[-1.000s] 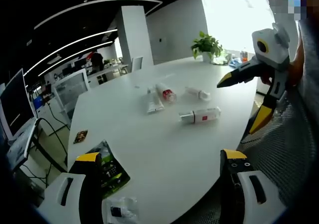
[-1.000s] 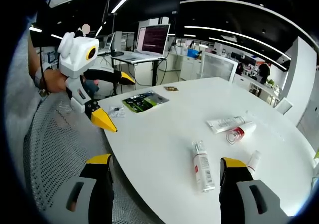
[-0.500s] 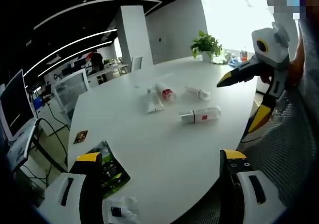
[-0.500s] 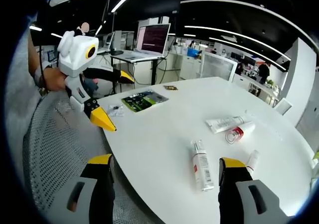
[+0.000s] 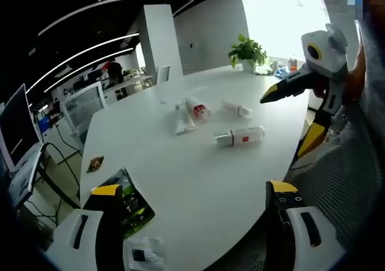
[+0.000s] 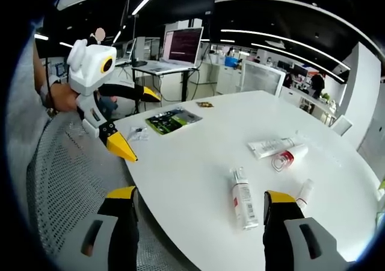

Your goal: Arrange the skincare products in the storage area until every visible bottle or jar stands upright without overlapping.

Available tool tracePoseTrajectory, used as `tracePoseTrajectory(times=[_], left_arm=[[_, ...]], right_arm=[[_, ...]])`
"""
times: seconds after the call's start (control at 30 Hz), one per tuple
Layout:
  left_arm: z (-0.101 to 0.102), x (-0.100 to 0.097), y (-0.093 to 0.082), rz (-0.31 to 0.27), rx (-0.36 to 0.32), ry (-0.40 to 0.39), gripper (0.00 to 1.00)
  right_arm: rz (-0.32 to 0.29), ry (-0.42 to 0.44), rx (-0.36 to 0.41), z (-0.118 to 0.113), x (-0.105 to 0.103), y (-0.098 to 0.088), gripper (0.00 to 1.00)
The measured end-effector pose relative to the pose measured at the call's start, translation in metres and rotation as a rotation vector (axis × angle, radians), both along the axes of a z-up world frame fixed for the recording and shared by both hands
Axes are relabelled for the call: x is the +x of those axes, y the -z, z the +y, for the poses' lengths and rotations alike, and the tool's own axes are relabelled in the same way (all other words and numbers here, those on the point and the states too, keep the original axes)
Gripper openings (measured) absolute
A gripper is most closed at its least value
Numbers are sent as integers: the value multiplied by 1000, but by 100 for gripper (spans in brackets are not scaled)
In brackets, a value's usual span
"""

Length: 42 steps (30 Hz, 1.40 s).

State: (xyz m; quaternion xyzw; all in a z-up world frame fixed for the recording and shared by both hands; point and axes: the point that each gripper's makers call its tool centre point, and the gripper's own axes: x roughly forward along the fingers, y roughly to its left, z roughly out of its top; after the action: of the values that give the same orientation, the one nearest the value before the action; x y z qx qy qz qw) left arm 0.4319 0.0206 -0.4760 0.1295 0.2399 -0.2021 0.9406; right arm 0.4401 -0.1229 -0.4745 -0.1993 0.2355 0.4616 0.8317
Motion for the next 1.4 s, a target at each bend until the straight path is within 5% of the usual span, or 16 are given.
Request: tracePoseTrajectory(times=[0.9, 1.4], left_arm=[[1, 0, 3, 14, 0, -5, 95], [3, 0, 5, 22, 9, -8, 94]], right_arm=[[65, 34, 39, -3, 14, -8, 81], [-81, -52, -22, 13, 105, -42, 80]])
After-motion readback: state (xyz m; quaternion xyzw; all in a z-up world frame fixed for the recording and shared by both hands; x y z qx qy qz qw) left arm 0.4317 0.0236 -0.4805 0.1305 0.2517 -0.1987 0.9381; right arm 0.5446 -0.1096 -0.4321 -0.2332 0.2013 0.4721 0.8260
